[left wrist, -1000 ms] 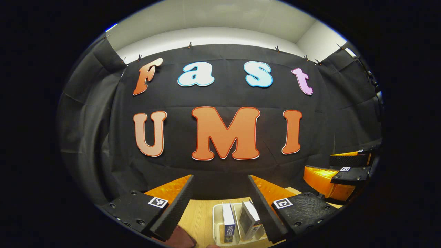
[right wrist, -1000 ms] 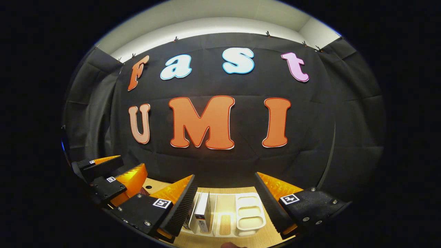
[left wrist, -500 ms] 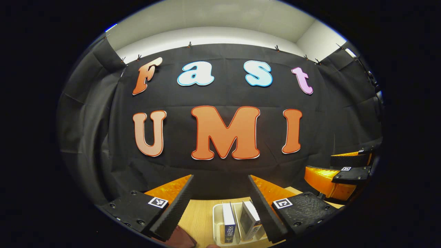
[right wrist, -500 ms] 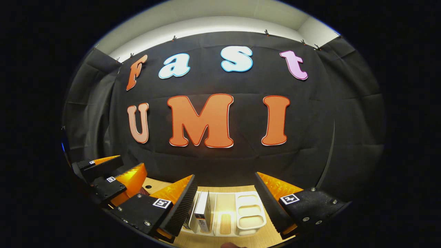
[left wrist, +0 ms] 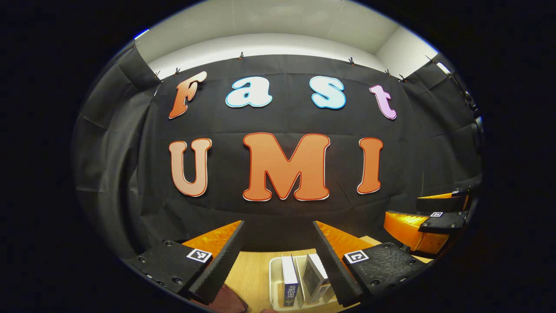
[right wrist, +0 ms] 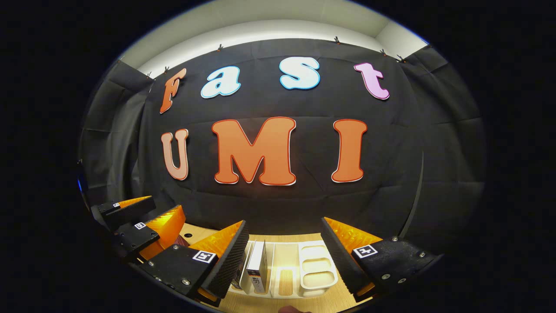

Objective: Open the schoolbag, grab two books from the bookshelf and put them into the schoolbag.

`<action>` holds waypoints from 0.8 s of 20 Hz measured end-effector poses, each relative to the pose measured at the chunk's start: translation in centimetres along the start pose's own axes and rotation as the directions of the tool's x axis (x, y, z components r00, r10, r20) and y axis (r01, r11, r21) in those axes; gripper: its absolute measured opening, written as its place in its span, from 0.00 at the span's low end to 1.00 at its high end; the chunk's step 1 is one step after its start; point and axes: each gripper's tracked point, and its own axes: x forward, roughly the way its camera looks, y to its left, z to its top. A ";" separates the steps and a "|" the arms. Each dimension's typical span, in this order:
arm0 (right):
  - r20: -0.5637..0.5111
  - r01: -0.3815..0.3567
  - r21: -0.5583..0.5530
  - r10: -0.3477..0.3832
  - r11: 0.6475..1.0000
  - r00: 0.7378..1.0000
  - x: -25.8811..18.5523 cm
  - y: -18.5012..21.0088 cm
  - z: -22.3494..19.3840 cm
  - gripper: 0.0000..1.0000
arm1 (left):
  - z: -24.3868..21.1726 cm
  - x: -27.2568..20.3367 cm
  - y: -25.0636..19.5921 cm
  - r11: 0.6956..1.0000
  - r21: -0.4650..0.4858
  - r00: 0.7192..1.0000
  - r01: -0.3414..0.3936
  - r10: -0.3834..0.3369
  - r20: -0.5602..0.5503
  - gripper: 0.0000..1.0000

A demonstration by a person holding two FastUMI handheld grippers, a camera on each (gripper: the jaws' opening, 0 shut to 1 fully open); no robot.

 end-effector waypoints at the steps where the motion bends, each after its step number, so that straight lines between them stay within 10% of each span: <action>1: 0.001 0.003 -0.002 -0.003 1.000 1.000 0.0 -0.1 -0.1 0.98 | 0.1 0.0 0.2 1.000 0.001 1.000 -0.004 0.004 0.001 0.95; 16: -0.028 -0.002 -0.008 0.002 1.000 1.000 -0.1 -0.3 -0.9 0.98 | -2.8 -0.4 3.3 0.997 0.059 0.997 -0.057 0.060 -0.051 0.95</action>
